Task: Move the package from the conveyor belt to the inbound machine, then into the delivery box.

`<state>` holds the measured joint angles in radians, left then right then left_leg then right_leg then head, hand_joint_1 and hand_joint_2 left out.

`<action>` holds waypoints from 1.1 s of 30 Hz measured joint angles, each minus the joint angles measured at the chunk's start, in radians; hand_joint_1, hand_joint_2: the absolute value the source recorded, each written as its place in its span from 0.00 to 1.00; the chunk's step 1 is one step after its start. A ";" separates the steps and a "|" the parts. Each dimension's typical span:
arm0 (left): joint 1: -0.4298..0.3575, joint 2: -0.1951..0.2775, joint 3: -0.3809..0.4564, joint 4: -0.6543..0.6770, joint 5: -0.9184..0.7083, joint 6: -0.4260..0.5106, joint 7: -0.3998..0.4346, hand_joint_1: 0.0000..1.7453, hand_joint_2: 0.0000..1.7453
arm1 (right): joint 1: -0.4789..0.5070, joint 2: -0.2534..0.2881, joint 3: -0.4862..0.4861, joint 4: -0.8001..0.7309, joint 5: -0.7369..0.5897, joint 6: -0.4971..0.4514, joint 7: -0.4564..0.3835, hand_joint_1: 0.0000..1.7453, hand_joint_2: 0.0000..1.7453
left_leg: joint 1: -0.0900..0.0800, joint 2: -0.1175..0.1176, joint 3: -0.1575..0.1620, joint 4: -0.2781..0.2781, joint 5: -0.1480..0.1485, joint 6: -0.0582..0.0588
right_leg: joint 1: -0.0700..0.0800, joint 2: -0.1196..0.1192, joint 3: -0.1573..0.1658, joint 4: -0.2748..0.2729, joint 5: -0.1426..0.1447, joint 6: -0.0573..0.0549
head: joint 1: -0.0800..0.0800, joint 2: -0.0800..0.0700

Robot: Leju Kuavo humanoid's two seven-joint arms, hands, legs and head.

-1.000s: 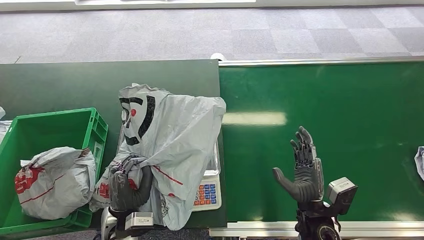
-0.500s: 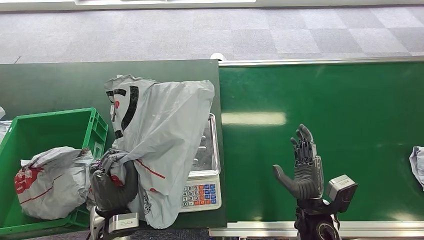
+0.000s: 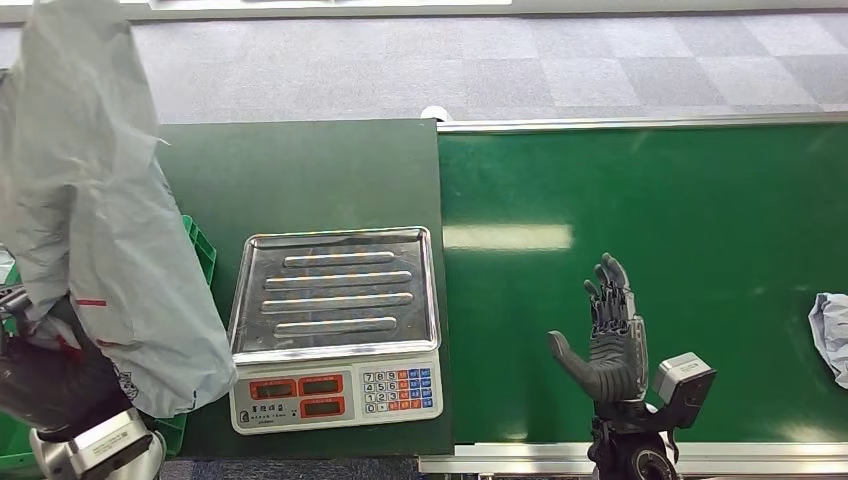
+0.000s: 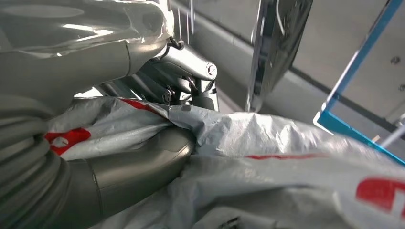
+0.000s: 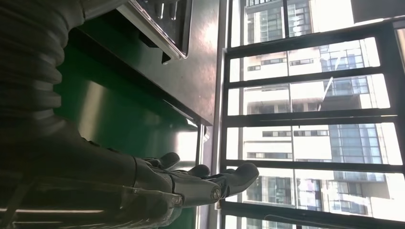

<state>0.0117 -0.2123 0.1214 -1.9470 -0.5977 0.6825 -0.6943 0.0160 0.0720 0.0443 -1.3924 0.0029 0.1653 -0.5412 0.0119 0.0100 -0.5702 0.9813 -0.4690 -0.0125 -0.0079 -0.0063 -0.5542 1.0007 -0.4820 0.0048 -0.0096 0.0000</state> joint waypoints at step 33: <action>-0.083 -0.123 0.454 0.084 -0.198 0.000 0.006 1.00 1.00 | 0.077 0.010 -0.021 -0.066 0.042 -0.025 0.004 0.00 1.00 | 0.000 0.000 0.000 0.000 0.000 0.000 | 0.000 -0.001 0.000 0.000 -0.001 0.000 | 0.000 0.000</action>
<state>-0.0714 -0.3356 0.5757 -1.8629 -0.7958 0.6821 -0.6879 0.0930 0.0815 0.0234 -1.4588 0.0446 0.1402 -0.5371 0.0116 0.0097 -0.5697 0.9812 -0.4690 -0.0125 -0.0083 -0.0071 -0.5541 1.0006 -0.4825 0.0053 -0.0094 0.0000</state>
